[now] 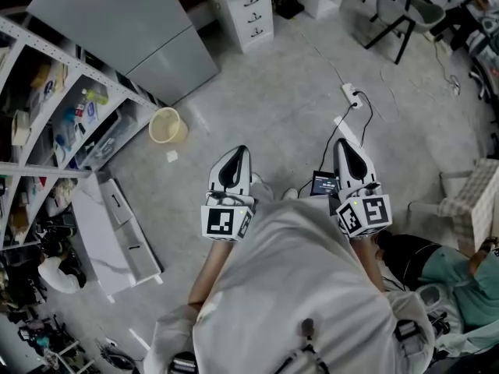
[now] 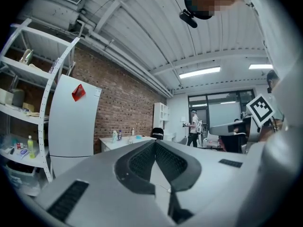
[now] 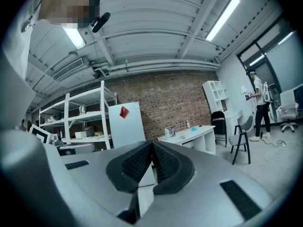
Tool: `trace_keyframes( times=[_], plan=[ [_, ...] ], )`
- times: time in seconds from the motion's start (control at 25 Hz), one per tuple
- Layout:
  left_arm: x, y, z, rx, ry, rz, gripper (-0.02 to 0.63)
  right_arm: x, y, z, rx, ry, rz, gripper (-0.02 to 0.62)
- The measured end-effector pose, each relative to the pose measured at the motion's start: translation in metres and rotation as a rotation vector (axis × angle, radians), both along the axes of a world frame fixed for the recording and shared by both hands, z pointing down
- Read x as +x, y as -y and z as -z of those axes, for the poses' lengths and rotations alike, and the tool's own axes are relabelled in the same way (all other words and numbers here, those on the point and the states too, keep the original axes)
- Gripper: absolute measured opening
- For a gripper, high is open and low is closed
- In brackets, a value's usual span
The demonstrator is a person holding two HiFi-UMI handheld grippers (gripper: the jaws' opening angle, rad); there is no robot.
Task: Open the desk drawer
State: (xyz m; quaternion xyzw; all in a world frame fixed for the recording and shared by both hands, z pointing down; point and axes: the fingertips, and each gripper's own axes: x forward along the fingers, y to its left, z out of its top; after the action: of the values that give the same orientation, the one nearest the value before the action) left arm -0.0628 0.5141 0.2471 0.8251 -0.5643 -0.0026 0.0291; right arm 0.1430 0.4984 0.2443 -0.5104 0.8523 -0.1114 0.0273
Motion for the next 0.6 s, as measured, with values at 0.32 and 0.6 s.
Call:
trace_keyframes(
  times=[0.32,0.6],
  plan=[
    [0.026,0.001,0.014,0.049,0.065,-0.028,0.008,0.015,0.006,-0.008,0.015,-0.045,0.018,0.028],
    [0.004,0.031,-0.008,-0.029,0.023,0.025,0.008,0.011,0.032,-0.015,0.016,0.006,0.034,0.028]
  ],
)
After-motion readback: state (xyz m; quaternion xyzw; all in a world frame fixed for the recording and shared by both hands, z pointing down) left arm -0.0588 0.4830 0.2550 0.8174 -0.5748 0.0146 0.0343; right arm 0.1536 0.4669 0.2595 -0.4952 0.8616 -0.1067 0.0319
